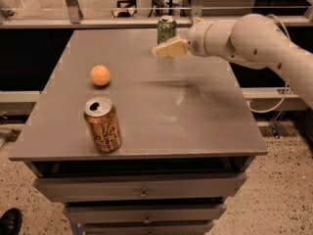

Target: Knock green can over

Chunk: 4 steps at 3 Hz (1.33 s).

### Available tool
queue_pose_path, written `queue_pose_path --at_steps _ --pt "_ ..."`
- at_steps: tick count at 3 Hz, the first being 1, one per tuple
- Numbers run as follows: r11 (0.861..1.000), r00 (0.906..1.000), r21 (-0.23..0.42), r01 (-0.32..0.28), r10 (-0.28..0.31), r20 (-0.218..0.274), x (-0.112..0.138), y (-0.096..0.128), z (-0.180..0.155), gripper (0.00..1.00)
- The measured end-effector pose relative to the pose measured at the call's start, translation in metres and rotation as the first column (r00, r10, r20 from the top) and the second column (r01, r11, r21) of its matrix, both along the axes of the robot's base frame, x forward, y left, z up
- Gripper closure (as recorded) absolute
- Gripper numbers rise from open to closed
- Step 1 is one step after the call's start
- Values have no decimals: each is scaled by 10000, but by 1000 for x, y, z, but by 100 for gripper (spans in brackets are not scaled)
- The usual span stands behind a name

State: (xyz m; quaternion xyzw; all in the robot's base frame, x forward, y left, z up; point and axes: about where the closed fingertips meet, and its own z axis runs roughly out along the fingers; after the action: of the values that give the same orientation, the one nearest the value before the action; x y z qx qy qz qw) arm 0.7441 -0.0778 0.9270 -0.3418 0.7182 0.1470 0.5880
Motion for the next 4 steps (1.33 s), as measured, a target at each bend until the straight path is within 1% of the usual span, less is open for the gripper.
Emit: queue_pose_path --at_steps 1,2,3,4 --pt "9979 9993 626 156 -177 343 24 11 3 0" --pt "9953 9990 949 191 -228 381 47 22 -6 0" --pt "9939 9989 1069 273 -311 338 68 26 -16 0" --pt "9924 9981 1126 502 -539 303 84 22 -22 0"
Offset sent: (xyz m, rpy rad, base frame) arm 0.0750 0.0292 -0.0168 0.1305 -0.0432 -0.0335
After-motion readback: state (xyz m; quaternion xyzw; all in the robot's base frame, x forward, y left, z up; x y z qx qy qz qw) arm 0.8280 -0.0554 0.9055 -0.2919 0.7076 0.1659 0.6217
